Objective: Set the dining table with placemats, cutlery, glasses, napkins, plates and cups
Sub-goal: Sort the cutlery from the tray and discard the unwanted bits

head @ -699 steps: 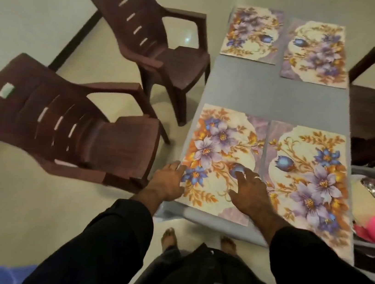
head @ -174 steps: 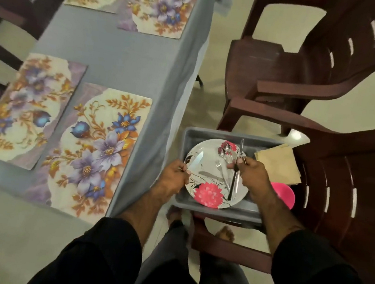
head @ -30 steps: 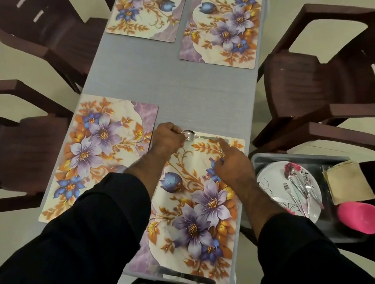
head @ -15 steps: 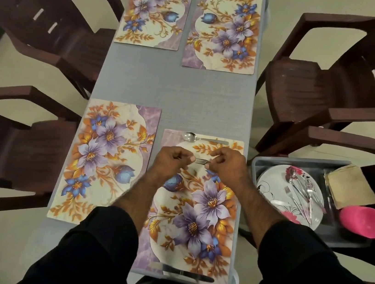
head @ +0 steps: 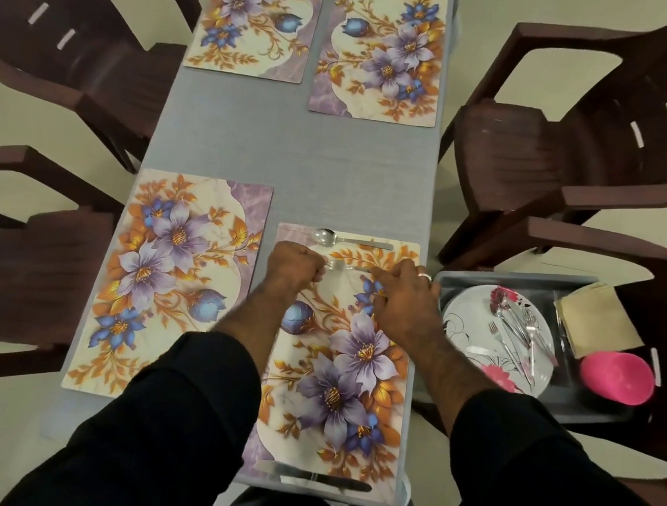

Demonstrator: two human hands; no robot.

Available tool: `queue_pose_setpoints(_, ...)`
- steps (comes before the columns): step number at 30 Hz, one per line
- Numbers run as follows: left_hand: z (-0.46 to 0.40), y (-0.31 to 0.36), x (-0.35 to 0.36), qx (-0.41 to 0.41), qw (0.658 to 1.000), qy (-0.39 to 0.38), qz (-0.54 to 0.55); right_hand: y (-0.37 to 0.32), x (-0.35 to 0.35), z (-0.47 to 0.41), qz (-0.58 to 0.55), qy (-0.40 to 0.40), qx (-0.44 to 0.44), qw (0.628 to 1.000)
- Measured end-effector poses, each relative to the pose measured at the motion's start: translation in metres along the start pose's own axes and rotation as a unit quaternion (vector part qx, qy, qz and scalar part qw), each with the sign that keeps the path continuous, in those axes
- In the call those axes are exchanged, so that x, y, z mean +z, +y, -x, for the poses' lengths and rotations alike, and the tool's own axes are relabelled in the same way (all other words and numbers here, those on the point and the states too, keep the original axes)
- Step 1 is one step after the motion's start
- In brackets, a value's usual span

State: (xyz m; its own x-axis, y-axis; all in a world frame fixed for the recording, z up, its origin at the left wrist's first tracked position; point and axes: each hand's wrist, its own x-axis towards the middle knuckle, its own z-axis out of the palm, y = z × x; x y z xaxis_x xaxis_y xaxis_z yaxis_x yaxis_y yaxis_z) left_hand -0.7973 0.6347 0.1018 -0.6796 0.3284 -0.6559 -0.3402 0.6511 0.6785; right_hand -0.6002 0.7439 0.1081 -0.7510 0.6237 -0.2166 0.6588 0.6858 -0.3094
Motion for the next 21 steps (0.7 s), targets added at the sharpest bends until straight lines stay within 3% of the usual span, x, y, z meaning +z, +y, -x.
queue_pose_setpoints(3,-0.012,0.005,0.005,-0.032,0.999,0.021,0.006,0.004,0.004,0.003,0.046,-0.02,0.011,0.999)
queue_pose_setpoints(11,-0.021,0.005,0.009,-0.068,0.995,0.041,0.053,0.009,0.005,0.004,0.041,-0.02,0.037,0.998)
queue_pose_setpoints(21,-0.025,0.001,0.009,-0.064,0.994,0.052,0.074,0.007,0.006,0.004,0.057,-0.04,0.043,0.997)
